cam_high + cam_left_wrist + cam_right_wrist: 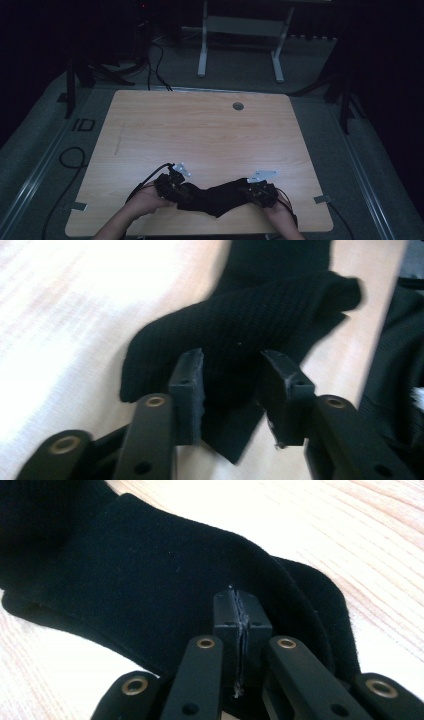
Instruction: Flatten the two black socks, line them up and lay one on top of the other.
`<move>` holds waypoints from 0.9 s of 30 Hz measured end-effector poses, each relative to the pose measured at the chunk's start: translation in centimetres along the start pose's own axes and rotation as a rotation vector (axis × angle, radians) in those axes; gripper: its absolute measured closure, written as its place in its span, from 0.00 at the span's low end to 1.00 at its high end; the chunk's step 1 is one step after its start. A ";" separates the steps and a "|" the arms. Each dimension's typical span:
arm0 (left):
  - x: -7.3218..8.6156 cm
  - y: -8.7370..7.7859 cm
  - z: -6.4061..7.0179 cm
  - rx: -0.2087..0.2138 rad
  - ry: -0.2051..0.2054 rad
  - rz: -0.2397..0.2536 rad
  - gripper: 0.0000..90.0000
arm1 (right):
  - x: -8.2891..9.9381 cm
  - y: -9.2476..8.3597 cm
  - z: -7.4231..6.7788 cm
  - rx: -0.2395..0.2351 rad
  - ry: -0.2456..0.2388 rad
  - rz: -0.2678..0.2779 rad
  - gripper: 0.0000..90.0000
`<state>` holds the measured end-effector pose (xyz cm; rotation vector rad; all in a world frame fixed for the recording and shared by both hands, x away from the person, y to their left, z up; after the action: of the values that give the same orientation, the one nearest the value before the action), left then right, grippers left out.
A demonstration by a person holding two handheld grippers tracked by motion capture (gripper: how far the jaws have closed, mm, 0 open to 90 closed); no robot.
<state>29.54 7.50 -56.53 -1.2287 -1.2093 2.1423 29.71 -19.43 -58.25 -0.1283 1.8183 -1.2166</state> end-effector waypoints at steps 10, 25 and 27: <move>-1.8 1.7 -0.1 -0.084 0.096 -0.045 0.73 | -0.8 0.5 1.0 0.038 0.000 0.001 0.98; -3.3 1.4 -4.1 -0.159 0.060 -0.054 0.78 | -3.4 2.2 3.8 0.068 0.033 0.013 0.99; -3.2 1.2 -4.2 -0.168 0.054 -0.053 0.87 | -3.6 2.4 3.9 0.072 0.036 0.011 0.99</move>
<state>34.86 6.68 -56.92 -1.2983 -1.4056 1.9904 35.51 -19.00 -58.24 -0.0563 1.8015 -1.2823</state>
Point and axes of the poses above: each handheld gripper's, and its own axes: y roughly forward along the jaws, x roughly out of its underside, z roughly to its right, the point moved 4 cm from there along y, roughly forward along the jaws, and after that the axes turned 3 degrees about y, right-handed, at the moved point
